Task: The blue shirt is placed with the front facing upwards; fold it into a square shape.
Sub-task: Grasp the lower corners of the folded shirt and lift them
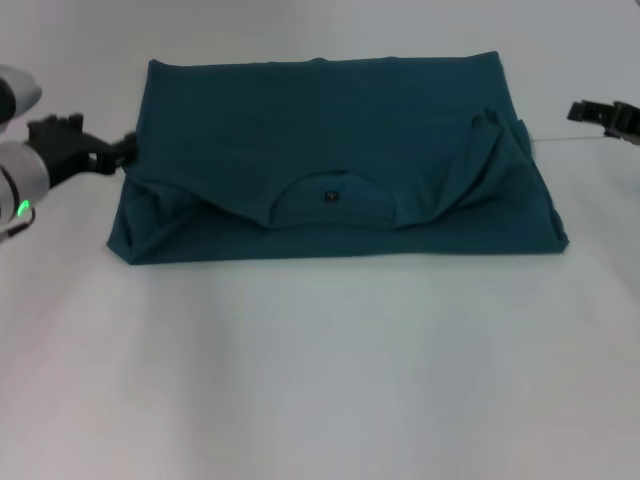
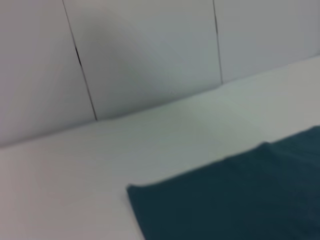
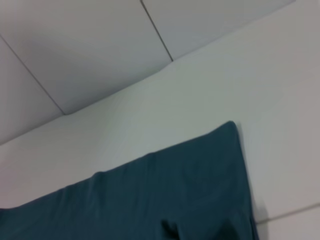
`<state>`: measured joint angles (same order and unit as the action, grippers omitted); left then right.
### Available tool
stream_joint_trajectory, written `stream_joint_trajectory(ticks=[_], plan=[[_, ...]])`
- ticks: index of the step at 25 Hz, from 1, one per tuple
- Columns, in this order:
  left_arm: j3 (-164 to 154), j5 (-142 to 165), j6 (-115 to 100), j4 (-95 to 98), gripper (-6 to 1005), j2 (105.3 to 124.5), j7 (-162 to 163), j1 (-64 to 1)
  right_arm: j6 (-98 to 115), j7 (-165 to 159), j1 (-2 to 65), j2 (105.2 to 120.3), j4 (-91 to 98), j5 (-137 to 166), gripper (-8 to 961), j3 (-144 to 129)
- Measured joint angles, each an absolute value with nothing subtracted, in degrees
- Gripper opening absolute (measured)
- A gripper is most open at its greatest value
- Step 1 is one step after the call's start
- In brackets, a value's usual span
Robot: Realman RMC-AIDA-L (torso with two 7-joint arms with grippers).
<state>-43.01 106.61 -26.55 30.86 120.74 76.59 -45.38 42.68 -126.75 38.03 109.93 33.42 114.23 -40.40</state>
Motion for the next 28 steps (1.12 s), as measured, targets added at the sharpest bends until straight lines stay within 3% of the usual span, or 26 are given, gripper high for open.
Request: stream_joint_trajectory(ticks=[1, 10, 28], plan=[[-45.3, 106.6, -26.9, 31.8, 553, 120.84, 79.2, -44.0, 43.5, -126.7, 37.3, 110.08, 34.0, 114.1, 714, -40.2], [-51.5, 108.9, -35.4, 38.0, 782, 120.21, 96.3, -36.8, 53.1, -129.6, 33.7, 108.99, 36.9, 114.0, 721, -39.4], [-51.8, 121.4, -31.4, 30.0, 841, 120.57, 100.0, -40.5, 53.4, -129.3, 32.4, 109.67, 36.5, 114.2, 721, -39.6]])
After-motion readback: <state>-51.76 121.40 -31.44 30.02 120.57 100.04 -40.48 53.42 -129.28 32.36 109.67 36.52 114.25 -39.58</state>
